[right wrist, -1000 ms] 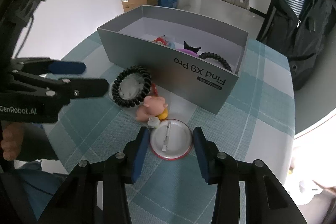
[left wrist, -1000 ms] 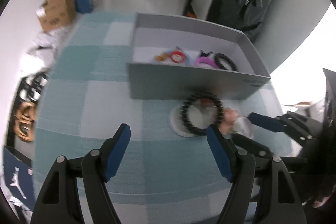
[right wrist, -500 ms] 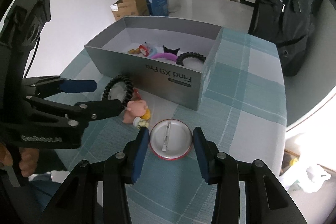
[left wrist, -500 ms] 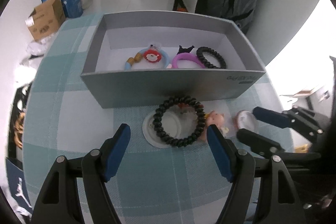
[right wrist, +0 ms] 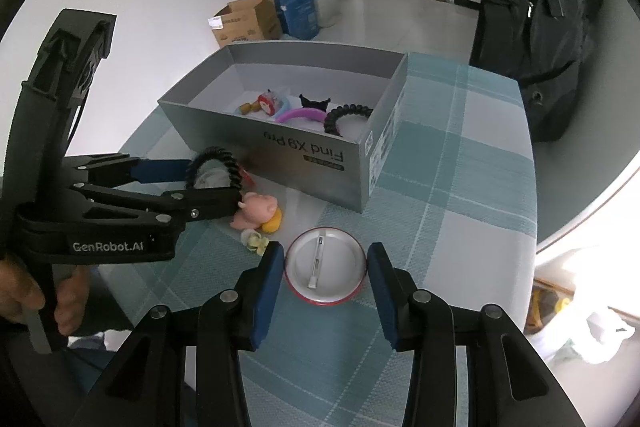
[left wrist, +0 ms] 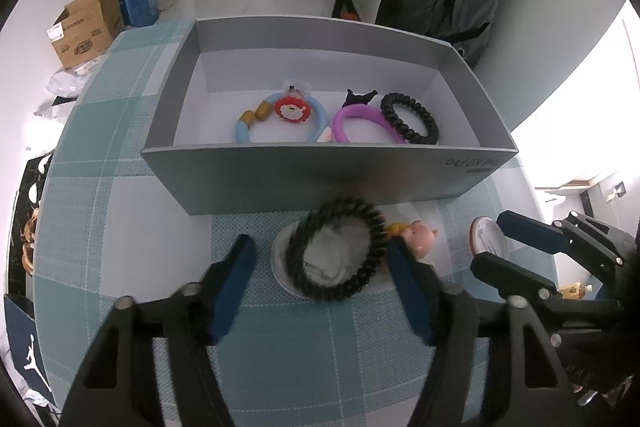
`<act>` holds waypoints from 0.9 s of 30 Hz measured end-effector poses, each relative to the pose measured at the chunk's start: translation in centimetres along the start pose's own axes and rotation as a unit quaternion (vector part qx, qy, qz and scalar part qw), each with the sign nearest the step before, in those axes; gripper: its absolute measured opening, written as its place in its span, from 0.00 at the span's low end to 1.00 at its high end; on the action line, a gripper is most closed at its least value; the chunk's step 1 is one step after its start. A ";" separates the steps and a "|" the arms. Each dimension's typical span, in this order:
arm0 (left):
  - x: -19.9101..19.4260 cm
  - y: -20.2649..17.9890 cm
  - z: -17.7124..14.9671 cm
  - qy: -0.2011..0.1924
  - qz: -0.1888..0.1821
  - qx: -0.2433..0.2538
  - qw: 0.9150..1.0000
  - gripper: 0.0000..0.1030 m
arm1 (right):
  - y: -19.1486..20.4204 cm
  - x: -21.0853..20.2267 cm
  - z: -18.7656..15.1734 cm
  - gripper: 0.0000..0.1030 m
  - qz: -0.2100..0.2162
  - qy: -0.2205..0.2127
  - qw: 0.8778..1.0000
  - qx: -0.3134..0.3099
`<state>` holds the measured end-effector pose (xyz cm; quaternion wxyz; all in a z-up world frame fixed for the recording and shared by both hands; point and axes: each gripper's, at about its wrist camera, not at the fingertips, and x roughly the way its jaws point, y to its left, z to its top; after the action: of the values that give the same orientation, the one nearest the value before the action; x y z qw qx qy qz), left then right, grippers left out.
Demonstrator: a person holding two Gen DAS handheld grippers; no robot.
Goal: Organize jewelry
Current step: 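Close the left tool on the black beaded bracelet while the right tool holds the badge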
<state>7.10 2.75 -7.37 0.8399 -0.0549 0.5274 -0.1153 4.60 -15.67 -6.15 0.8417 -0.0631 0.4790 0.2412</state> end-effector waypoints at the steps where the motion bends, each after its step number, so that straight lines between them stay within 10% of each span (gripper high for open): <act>1: 0.0 0.0 0.1 0.001 0.000 0.001 1.000 0.45 | 0.1 -0.1 0.0 0.41 0.000 -0.001 1.000 0.000; 9: -0.7 0.5 0.5 -0.005 -0.020 -0.011 1.000 0.27 | 0.1 -0.1 0.0 0.41 0.001 -0.002 1.000 0.001; 27: -1.1 0.6 -1.5 0.019 -0.065 -0.007 0.998 0.35 | 0.9 0.3 0.8 0.41 0.008 -0.004 1.000 -0.004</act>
<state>5.37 3.66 -7.22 0.8203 -0.0924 0.5392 -0.1671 4.96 -14.55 -5.85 0.8415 -0.0618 0.4750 0.2500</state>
